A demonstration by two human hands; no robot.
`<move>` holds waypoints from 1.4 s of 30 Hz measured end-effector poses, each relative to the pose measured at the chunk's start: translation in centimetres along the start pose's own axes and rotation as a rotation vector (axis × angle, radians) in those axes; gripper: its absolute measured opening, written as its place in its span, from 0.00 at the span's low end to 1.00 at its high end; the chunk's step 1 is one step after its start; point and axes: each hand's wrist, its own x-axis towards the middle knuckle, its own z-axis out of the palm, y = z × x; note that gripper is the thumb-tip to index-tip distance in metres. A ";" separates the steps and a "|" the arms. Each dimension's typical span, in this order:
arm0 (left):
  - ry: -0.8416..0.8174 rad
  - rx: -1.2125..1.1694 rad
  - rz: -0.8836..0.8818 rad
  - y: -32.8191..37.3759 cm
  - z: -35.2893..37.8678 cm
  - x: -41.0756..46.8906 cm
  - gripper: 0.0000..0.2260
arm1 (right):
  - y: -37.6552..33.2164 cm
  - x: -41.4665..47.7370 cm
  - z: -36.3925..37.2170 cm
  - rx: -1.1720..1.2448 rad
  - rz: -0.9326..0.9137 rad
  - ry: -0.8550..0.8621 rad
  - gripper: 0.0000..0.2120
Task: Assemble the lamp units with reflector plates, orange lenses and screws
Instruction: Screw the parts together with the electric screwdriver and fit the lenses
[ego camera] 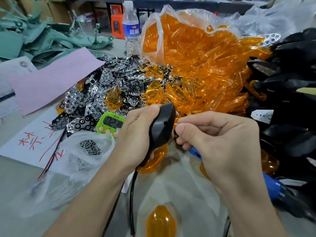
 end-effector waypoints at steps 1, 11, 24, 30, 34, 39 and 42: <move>0.005 0.010 -0.003 0.0 0.0 0.0 0.19 | 0.0 0.0 0.1 -0.008 -0.009 -0.002 0.07; -0.050 0.115 0.057 -0.7 0.4 0.0 0.26 | 1.2 -0.1 0.8 -0.188 0.117 0.065 0.09; -0.064 -0.411 -0.306 -0.3 -0.1 1.2 0.21 | 0.1 1.4 -3.0 -0.641 0.118 0.112 0.08; -0.069 -0.554 -0.321 0.1 -1.8 1.8 0.19 | 0.1 0.6 -3.5 -1.459 0.365 -0.444 0.19; -0.060 -0.636 -0.316 0.4 -3.6 2.1 0.18 | -0.1 1.1 -4.1 -1.375 0.427 -0.470 0.17; -0.015 -0.714 -0.268 0.8 -5.3 2.4 0.18 | -0.8 0.9 -5.5 -1.472 0.540 -0.536 0.29; -0.005 -0.735 -0.262 0.8 -5.6 2.4 0.17 | -0.2 0.5 -4.6 -1.559 0.418 -0.530 0.25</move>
